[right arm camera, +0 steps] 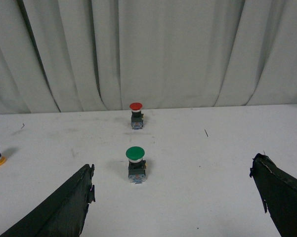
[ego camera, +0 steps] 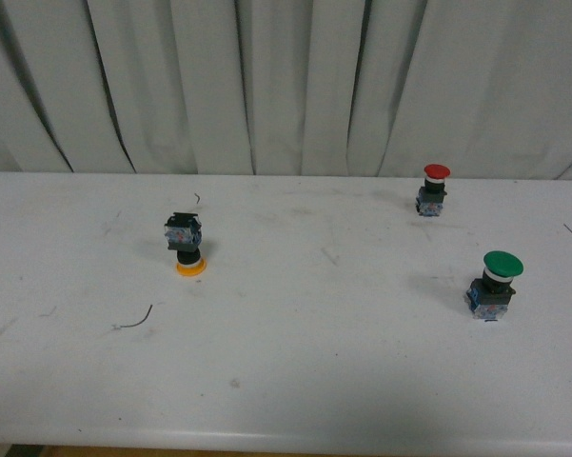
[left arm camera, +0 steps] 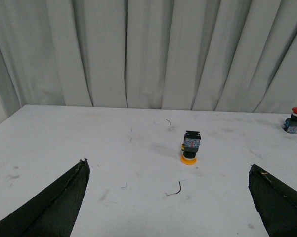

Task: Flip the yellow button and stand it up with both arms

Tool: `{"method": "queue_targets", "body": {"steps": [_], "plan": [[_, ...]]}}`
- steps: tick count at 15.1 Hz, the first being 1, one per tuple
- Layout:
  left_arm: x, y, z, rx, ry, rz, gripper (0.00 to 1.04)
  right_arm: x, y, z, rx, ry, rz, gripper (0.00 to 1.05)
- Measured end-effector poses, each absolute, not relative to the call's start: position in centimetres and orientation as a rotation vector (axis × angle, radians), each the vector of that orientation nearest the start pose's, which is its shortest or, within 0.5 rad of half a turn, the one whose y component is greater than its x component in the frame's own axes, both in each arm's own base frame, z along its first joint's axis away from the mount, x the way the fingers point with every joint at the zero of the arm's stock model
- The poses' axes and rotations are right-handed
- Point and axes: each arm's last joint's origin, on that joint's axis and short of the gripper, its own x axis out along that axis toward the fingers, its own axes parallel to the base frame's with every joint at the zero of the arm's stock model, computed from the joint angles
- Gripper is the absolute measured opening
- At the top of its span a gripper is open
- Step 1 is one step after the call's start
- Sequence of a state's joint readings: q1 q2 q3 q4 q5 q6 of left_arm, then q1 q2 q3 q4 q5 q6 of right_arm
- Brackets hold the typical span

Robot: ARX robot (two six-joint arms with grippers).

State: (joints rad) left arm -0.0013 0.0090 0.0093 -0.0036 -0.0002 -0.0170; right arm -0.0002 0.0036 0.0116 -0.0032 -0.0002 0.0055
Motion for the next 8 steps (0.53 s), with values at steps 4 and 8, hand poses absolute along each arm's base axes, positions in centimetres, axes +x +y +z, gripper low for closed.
{"method": "queue_targets", "body": {"steps": [4, 8], "plan": [[9.77, -0.01, 16.56, -0.017, 0.003, -0.001, 0.98, 9.72, 0.0, 16.69, 0.006, -0.005, 0.0, 0.98], [9.77, -0.01, 16.56, -0.017, 0.003, -0.001, 0.98, 9.72, 0.0, 16.69, 0.006, -0.005, 0.0, 0.98]]}}
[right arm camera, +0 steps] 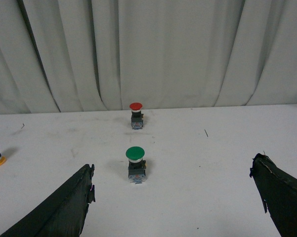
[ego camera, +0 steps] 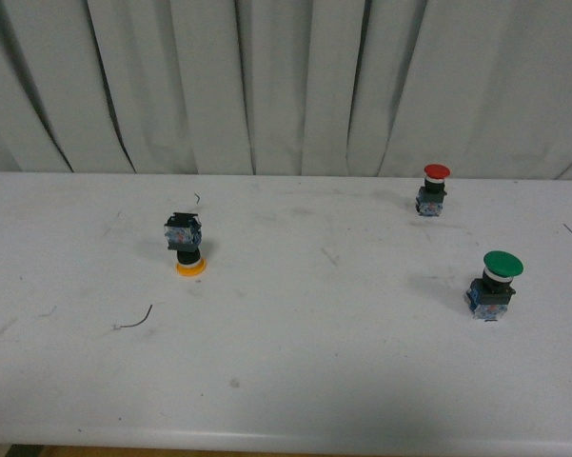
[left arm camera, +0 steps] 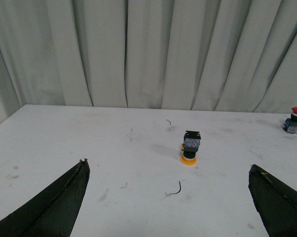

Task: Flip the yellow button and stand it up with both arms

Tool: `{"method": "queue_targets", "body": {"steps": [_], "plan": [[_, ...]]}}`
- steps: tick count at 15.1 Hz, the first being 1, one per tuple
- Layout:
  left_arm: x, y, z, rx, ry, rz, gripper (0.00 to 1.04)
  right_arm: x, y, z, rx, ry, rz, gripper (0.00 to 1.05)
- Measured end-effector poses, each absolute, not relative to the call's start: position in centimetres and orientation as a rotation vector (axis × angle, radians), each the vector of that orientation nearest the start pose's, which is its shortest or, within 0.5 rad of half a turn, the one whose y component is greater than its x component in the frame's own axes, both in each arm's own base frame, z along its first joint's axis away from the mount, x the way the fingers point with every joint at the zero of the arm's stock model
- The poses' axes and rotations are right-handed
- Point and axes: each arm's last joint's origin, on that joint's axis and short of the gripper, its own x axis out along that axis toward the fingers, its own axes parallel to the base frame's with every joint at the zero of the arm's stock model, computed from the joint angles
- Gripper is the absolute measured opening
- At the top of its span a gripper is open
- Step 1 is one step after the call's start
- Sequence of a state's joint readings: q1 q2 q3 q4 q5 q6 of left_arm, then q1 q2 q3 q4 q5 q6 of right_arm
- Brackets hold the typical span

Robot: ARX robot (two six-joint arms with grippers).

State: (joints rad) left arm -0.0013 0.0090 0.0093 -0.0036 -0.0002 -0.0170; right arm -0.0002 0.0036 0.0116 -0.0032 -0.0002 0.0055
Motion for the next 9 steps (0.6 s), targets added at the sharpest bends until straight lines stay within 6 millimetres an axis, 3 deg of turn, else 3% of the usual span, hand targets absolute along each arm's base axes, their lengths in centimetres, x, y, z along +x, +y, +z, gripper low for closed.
{"method": "queue_targets", "body": {"steps": [9], "plan": [[9.77, -0.01, 16.56, -0.017, 0.003, -0.001, 0.98, 9.72, 0.0, 16.69, 0.006, -0.005, 0.0, 0.98]]}}
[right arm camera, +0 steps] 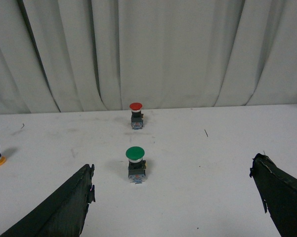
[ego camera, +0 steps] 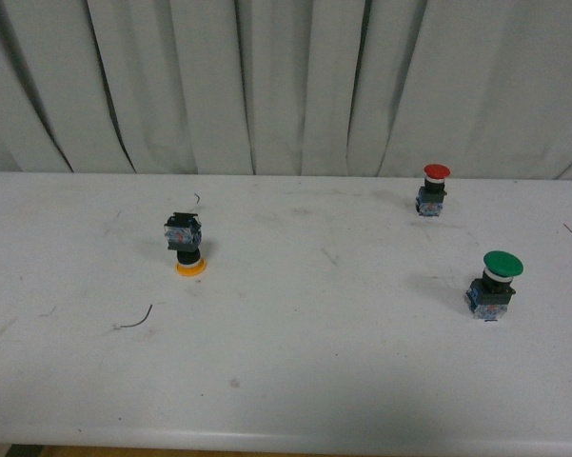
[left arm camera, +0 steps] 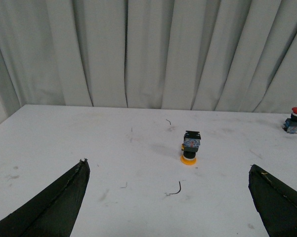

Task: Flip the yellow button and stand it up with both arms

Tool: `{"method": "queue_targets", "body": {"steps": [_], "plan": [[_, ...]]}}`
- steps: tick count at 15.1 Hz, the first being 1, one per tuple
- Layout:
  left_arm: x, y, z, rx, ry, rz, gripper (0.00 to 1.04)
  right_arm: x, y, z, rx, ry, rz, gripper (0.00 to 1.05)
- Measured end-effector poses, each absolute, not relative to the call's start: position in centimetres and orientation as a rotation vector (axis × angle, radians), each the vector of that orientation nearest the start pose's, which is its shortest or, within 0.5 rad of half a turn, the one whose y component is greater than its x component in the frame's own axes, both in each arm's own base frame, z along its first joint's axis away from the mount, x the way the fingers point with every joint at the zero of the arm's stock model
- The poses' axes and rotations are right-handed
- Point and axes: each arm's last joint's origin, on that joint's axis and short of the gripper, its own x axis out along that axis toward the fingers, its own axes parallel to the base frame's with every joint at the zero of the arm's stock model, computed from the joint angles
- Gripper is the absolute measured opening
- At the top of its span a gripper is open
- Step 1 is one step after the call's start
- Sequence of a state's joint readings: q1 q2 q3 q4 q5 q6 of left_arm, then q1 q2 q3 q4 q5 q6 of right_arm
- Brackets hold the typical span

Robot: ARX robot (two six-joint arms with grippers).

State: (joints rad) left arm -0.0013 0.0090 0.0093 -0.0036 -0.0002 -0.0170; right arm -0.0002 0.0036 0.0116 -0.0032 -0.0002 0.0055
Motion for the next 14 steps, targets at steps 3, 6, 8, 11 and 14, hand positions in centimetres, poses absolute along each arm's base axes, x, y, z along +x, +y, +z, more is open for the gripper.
{"method": "queue_targets", "body": {"steps": [3, 6, 8, 11, 14], "plan": [[10.2, -0.1, 16.8, -0.2, 0.227, 0.095, 0.98, 9.7, 0.0, 16.7, 0.005, -0.006, 0.0, 0.98], [13.4, -0.1, 18.5, -0.358, 0.163, 0.076, 0.98, 9.7, 0.0, 16.7, 0.005, -0.005, 0.0, 0.98], [18.1, -0.2, 20.0, -0.358, 0.135, 0.018, 0.98, 9.7, 0.0, 16.7, 0.005, -0.005, 0.0, 0.98], [28.5, -2.2, 20.2, -0.326, 0.219, -0.077, 0.98, 9.7, 0.0, 16.7, 0.005, -0.005, 0.0, 0.98], [37.3, -5.5, 16.5, -0.249, 0.425, -0.118, 0.98, 9.7, 0.0, 16.7, 0.005, -0.005, 0.0, 0.98]]}}
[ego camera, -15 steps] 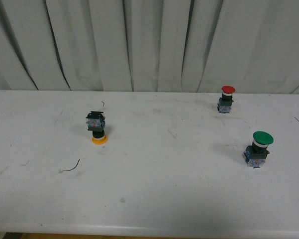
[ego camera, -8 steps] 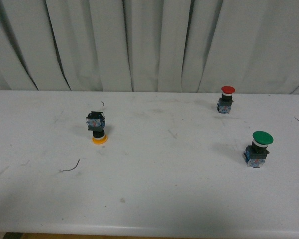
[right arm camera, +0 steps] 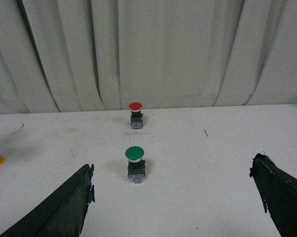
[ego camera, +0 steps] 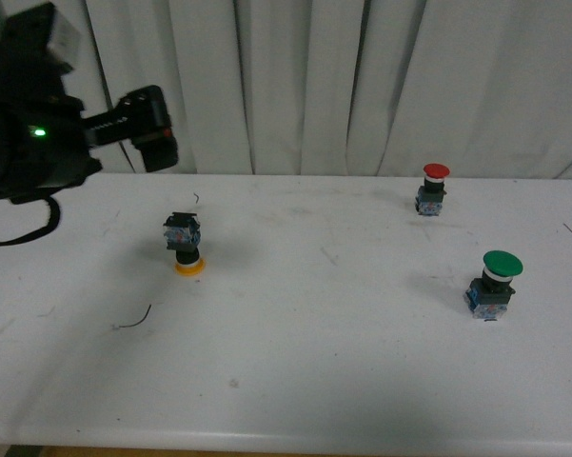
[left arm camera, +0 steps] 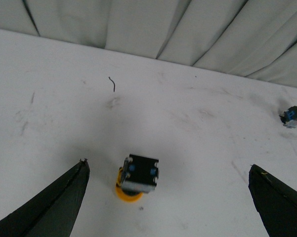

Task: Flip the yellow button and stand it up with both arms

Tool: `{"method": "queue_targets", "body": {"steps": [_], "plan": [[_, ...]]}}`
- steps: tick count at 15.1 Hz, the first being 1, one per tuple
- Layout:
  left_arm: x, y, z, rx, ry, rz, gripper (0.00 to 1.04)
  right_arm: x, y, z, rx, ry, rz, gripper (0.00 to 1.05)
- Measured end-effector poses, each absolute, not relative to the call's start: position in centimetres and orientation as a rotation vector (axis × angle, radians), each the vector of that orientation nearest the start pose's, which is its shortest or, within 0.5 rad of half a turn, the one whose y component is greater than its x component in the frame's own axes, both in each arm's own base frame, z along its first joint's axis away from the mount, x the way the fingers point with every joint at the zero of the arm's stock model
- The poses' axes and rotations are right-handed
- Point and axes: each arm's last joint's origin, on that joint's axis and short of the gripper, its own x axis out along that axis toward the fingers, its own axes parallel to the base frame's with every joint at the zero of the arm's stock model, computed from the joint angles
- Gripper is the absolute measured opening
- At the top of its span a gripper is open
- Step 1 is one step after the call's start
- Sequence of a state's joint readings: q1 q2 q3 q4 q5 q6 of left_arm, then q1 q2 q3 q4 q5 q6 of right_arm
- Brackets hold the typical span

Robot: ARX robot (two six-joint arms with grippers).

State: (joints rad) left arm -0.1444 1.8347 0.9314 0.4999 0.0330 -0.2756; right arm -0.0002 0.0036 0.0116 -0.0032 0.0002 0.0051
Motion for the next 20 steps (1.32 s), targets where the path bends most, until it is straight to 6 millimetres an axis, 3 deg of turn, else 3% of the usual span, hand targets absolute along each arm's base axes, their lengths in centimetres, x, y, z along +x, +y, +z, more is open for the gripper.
{"method": "queue_targets", "body": {"steps": [3, 6, 15, 20], "plan": [[42.4, -6.6, 15.6, -0.132, 0.462, -0.139, 0.98, 9.7, 0.0, 16.7, 0.005, -0.005, 0.0, 0.98], [44.6, -5.7, 14.5, -0.04, 0.596, -0.162, 0.98, 9.7, 0.0, 16.7, 0.005, -0.005, 0.0, 0.98], [45.0, -4.5, 13.3, -0.022, 0.731, -0.188, 0.98, 9.7, 0.0, 16.7, 0.005, -0.005, 0.0, 0.98], [44.9, -6.0, 11.5, 0.004, 0.781, -0.263, 0.98, 9.7, 0.0, 16.7, 0.005, -0.004, 0.0, 0.98]]}}
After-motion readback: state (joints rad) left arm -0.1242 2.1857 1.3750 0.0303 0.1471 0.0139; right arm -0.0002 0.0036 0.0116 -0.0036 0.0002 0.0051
